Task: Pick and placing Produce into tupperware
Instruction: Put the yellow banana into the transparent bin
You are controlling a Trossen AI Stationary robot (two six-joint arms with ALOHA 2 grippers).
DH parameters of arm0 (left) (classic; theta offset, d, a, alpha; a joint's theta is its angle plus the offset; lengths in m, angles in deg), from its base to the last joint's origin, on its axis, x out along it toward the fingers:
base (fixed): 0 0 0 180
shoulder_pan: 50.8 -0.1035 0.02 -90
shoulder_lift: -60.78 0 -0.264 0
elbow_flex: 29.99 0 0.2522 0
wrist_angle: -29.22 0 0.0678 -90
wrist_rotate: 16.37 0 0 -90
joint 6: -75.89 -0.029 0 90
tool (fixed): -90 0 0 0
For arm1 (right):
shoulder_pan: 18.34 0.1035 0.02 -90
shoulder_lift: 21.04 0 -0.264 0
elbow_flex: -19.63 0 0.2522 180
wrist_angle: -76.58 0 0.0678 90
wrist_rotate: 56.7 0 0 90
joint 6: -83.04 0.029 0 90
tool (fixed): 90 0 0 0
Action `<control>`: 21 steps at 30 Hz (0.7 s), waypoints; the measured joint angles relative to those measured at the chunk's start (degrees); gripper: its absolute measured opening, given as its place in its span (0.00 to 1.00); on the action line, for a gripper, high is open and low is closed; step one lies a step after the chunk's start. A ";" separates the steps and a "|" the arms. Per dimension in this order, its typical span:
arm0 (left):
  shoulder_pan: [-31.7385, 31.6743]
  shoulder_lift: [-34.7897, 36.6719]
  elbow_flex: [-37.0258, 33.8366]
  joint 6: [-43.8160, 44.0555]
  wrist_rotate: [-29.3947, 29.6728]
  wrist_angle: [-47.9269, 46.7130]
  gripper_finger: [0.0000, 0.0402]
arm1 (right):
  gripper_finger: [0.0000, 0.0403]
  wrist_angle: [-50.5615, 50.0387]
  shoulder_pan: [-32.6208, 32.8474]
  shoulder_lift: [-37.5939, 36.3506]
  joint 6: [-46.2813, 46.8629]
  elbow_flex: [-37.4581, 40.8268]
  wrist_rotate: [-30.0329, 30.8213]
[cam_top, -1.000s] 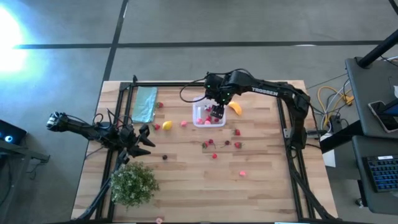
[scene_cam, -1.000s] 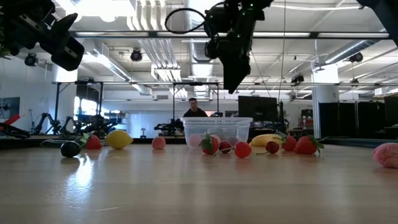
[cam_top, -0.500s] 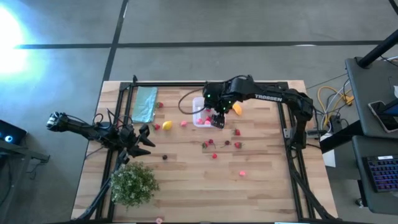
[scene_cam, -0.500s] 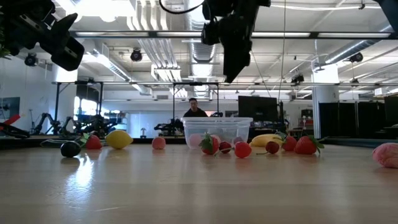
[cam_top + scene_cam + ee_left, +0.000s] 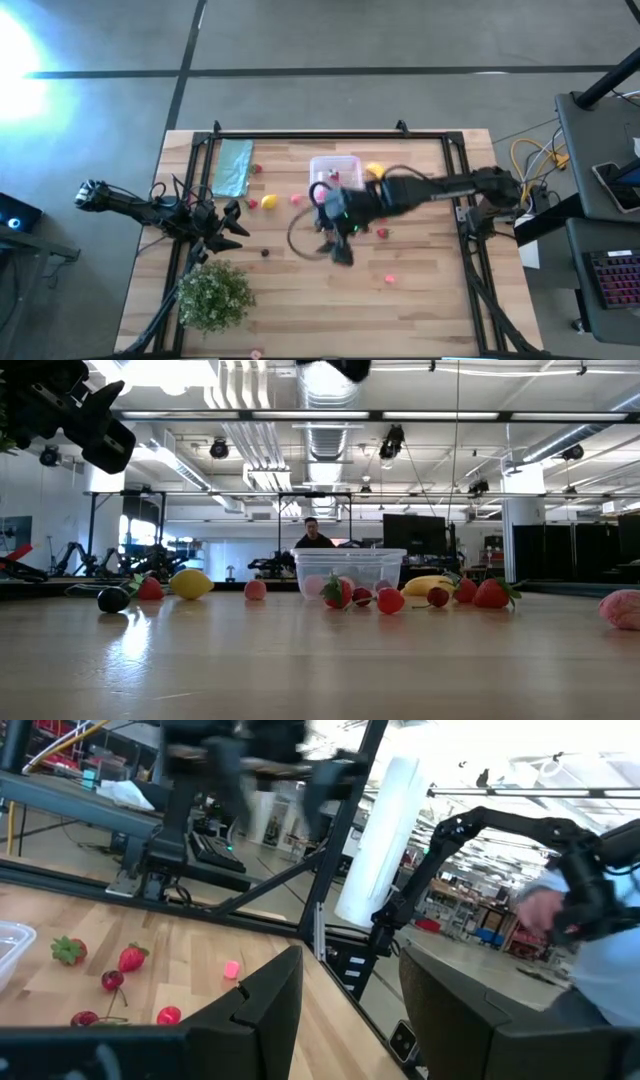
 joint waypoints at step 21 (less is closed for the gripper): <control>0.01 0.02 0.00 -0.01 0.22 0.00 0.39 | 0.62 4.46 15.68 0.62 25.50 0.09 17.79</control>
